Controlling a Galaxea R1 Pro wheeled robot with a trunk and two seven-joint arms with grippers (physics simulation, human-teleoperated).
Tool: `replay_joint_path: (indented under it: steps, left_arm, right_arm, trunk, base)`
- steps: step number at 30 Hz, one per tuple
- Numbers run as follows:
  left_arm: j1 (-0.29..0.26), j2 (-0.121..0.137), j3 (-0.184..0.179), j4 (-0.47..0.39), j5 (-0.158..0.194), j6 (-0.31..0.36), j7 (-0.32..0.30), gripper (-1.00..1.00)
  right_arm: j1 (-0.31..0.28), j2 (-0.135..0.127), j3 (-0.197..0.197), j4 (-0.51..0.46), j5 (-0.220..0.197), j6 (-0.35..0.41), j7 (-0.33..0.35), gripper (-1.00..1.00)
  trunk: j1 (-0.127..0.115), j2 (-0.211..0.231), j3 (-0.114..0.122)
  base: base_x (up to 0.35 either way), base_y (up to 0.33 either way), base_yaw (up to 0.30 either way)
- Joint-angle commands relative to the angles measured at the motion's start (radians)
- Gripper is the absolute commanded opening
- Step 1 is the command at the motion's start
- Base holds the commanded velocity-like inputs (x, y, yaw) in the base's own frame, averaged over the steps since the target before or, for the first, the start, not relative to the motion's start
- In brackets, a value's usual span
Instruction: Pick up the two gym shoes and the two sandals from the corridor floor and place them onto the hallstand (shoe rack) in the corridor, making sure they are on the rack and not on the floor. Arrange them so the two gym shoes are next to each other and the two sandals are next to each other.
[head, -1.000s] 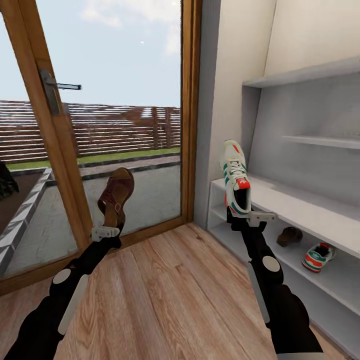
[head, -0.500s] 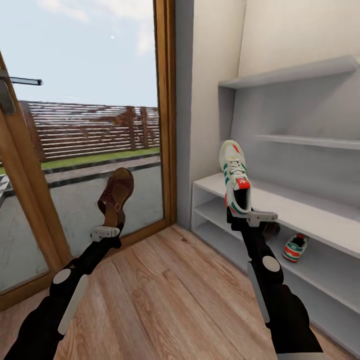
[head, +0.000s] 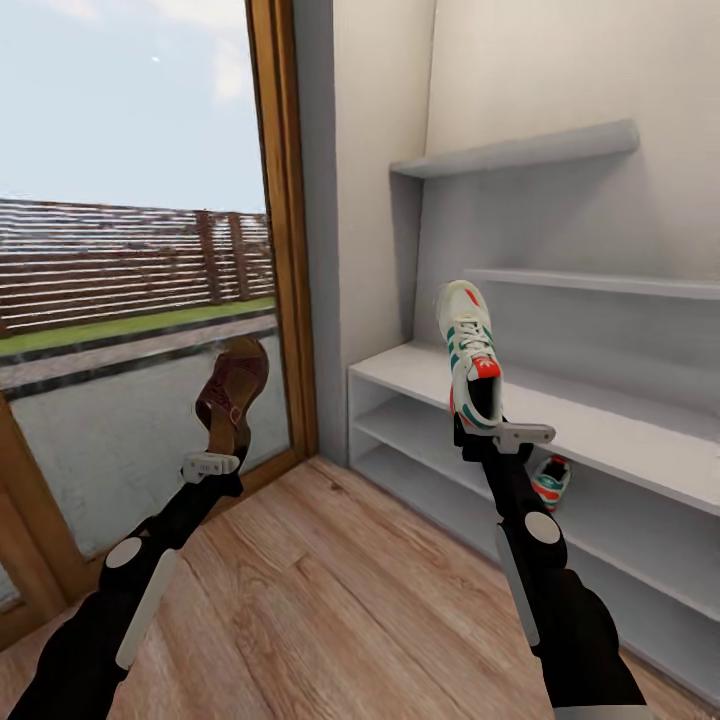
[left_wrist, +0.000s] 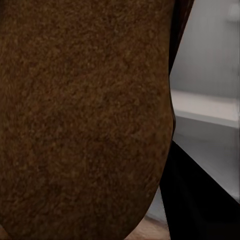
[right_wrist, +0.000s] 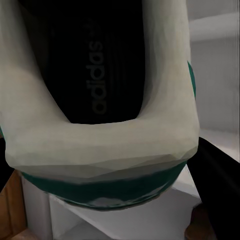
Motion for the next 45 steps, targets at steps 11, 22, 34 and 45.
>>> replay_joint_path:
  steps: [11,22,34,45]
  left_arm:
    - [0.0,0.0,0.002,-0.001,0.01,0.007,-0.005,-1.0]
    - [0.0,0.0,0.002,-0.001,0.01,0.007,-0.005,-1.0]
    - [0.0,0.0,0.002,-0.001,0.01,0.007,-0.005,-1.0]
    - [0.0,0.0,0.002,-0.001,0.01,0.007,-0.005,-1.0]
  right_arm:
    - [-0.001,0.001,0.0,-0.001,0.008,0.007,-0.003,-1.0]
    - [-0.001,0.001,0.0,-0.001,0.006,0.007,-0.003,-1.0]
    - [-0.001,0.001,0.0,-0.001,0.007,0.007,-0.003,-1.0]
    - [-0.001,0.001,0.0,-0.002,0.006,0.007,-0.003,-1.0]
  trunk:
    - [0.0,0.0,-0.001]
    - [0.0,0.0,-0.001]
    - [0.0,0.0,-0.001]
    - [0.0,0.0,-0.001]
  base:
    - [0.051,0.051,-0.3]
    - [0.046,0.073,-0.3]
    - [0.153,0.284,-0.3]
    - [0.047,0.304,-0.3]
